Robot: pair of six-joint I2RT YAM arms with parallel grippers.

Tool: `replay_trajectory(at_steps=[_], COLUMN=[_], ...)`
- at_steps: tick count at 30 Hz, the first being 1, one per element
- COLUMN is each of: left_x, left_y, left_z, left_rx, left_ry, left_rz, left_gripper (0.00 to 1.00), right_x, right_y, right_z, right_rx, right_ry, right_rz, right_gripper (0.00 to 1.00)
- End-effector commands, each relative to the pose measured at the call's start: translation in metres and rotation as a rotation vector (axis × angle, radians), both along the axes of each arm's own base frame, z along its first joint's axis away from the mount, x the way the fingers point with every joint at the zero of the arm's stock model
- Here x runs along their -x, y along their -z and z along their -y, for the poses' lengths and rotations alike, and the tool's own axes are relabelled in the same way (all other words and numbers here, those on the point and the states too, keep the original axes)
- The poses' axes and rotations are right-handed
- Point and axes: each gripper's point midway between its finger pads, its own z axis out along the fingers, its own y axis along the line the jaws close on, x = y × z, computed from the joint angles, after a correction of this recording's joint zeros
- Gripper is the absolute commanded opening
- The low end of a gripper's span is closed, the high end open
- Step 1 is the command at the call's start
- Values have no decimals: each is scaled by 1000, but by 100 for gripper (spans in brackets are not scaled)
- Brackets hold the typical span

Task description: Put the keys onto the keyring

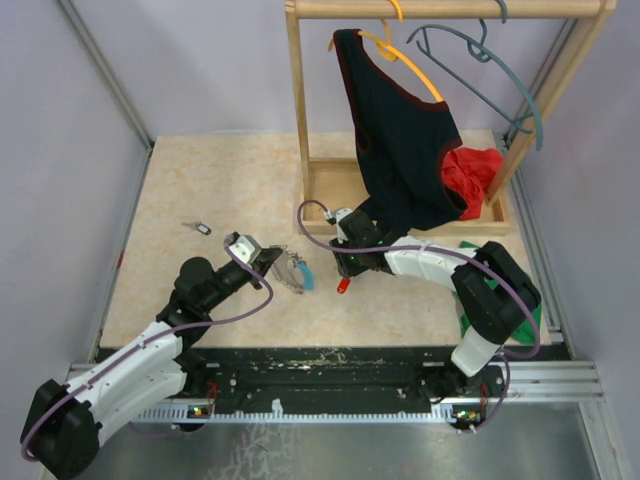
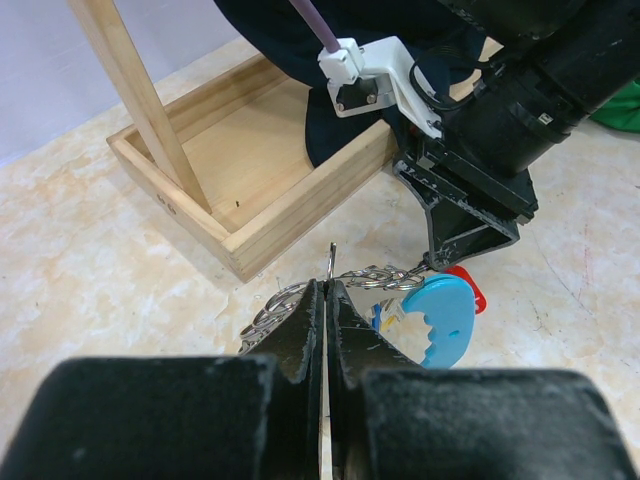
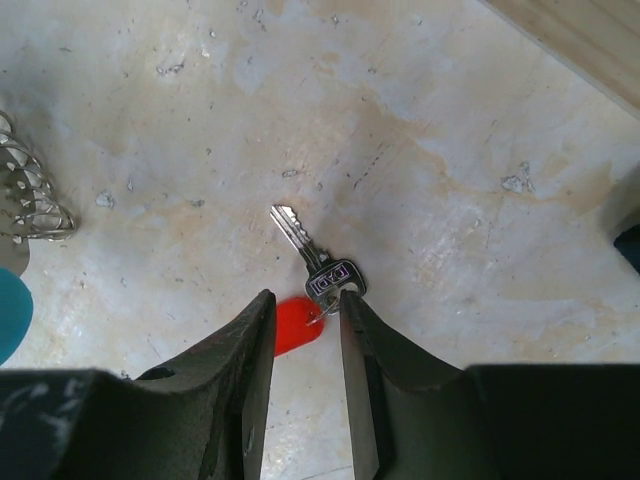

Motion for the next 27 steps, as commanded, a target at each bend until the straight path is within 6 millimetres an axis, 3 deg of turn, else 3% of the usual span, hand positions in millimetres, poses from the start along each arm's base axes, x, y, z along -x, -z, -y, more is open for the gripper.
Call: replay_trajectory(at_steps=[1, 6, 22, 27], left_x=[1, 2, 2, 2], left_y=[-14, -14, -13, -13], left_z=[3, 4, 5, 5], left_rx=[28, 29, 28, 28], left_ry=[17, 20, 27, 27], left_rz=[39, 38, 31, 31], left_gripper=[1, 1, 1, 1], right_x=[-16, -12, -2, -1], right_y=[-2, 10, 8, -8], right_z=[-6, 1, 4, 3], right_rx=[-37, 20, 63, 40], right_ry=[59, 72, 59, 59], right_rz=[43, 19, 34, 62], right_gripper=[32, 30, 24, 17])
